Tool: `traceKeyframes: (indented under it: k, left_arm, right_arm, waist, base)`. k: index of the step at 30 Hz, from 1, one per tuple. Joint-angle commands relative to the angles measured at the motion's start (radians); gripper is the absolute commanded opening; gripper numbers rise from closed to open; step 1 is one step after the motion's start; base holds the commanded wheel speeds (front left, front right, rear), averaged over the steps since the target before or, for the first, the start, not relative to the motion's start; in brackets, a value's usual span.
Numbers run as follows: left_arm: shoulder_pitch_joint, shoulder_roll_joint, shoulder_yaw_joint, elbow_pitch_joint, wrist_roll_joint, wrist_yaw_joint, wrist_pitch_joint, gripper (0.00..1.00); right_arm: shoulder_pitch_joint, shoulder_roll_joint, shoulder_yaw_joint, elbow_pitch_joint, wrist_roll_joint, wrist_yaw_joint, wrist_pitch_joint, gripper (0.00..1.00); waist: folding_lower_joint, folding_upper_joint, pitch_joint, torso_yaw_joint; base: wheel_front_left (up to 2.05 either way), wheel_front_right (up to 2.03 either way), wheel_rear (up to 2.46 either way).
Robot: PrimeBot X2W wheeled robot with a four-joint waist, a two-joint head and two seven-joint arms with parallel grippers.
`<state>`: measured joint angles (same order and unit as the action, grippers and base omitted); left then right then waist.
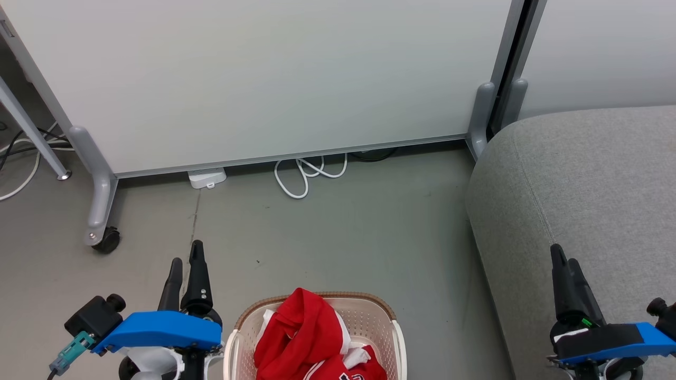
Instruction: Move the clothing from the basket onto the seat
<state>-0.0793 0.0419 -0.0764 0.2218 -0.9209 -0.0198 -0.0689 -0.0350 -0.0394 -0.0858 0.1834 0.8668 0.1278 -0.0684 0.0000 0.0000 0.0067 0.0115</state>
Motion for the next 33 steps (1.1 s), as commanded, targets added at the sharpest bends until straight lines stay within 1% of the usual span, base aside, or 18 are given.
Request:
traceKeyframes:
  k: [1, 2, 5, 6, 13, 18, 33]
  left_arm:
    - [-0.024, 0.008, -0.008, -0.017, 0.040, 0.004, -0.012, 1.00]
    - [-0.024, 0.008, -0.008, -0.017, 0.040, 0.004, -0.012, 1.00]
    - [-0.024, 0.008, -0.017, -0.019, 0.087, 0.009, -0.022, 1.00]
    - [-0.024, 0.008, -0.022, -0.021, 0.119, 0.011, -0.028, 1.00]
    - [-0.023, 0.009, -0.048, -0.017, 0.242, 0.008, -0.050, 1.00]
    - [-0.024, 0.010, -0.060, -0.010, 0.321, 0.014, -0.063, 1.00]
    - [-0.033, 0.013, -0.111, 0.024, 0.495, 0.007, -0.104, 1.00]
  right_arm:
    - [0.000, -0.009, 0.003, -0.018, -0.047, 0.003, -0.013, 1.00]
    - [0.000, -0.009, 0.003, -0.018, -0.047, 0.003, -0.013, 1.00]
    - [0.003, -0.009, 0.004, -0.023, -0.091, 0.003, -0.023, 1.00]
    - [0.005, -0.009, 0.004, -0.026, -0.117, 0.003, -0.029, 1.00]
    - [0.011, -0.010, -0.002, -0.032, -0.224, 0.003, -0.050, 1.00]
    - [0.013, -0.010, -0.009, -0.041, -0.300, 0.003, -0.064, 1.00]
    - [0.030, -0.011, -0.014, -0.038, -0.480, 0.003, -0.103, 1.00]
  waist:
    - [0.0000, 0.0000, 0.000, 0.001]
    - [0.0000, 0.0000, 0.000, 0.001]
    - [0.0000, 0.0000, -0.001, 0.001]
    - [0.0000, 0.0000, -0.002, 0.001]
    - [0.0000, 0.0000, -0.003, 0.003]
    - [0.0000, 0.0000, -0.004, 0.005]
    - [0.0000, 0.0000, -0.004, 0.008]
  base:
    - [0.00, 0.00, 0.00]
    - [0.00, 0.00, 0.00]
    - [0.00, 0.00, 0.00]
    - [0.00, 0.00, 0.00]
    - [0.00, 0.00, 0.00]
    - [0.00, 0.00, 0.00]
    - [0.00, 0.00, 0.00]
